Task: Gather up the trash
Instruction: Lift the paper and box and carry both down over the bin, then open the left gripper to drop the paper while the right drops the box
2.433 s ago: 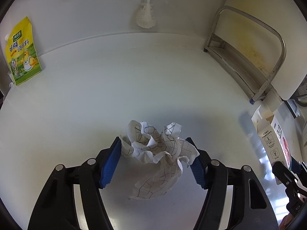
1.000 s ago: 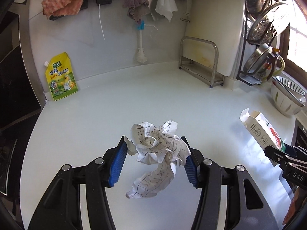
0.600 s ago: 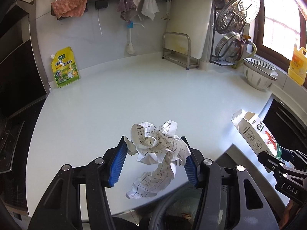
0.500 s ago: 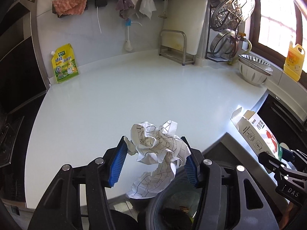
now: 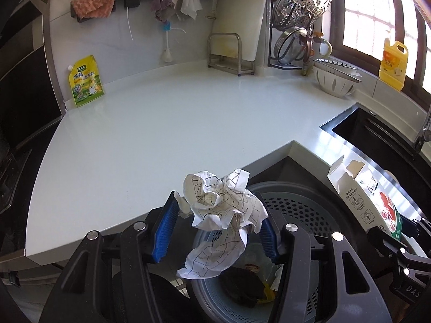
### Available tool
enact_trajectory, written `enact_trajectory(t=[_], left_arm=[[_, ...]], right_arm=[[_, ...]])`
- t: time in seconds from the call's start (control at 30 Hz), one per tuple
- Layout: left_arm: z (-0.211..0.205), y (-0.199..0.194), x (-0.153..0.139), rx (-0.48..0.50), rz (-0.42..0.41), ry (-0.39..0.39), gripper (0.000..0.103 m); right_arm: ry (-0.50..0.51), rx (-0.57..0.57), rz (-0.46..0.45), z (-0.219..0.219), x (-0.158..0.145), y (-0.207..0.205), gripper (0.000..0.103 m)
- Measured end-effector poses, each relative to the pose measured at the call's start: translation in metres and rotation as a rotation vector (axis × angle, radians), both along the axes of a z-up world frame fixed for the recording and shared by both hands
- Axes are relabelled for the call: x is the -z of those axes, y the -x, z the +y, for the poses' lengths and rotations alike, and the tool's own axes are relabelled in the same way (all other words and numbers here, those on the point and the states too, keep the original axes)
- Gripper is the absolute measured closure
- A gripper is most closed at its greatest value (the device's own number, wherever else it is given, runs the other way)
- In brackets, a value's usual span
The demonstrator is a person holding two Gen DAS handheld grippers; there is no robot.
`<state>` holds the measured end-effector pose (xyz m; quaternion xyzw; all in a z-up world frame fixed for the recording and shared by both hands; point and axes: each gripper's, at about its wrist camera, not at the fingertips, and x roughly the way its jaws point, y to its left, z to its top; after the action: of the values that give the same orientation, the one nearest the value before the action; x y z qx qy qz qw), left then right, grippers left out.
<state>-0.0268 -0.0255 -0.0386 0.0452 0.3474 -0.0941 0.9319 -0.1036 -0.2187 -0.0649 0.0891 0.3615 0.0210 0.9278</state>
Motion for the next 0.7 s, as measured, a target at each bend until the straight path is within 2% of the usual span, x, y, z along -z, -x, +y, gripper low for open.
enact_trajectory(t=[0.33,0.7], left_arm=[[-0.002,0.018,0.026,0.003,0.066,0.008,0.049],[-0.010,0.016,0.035,0.010,0.084,-0.015,0.048]], right_arm=[[-0.019,-0.038,0.019,0.016,0.023,0.014,0.044],[-0.038,-0.045,0.035,0.017,0.031,0.010,0.044]])
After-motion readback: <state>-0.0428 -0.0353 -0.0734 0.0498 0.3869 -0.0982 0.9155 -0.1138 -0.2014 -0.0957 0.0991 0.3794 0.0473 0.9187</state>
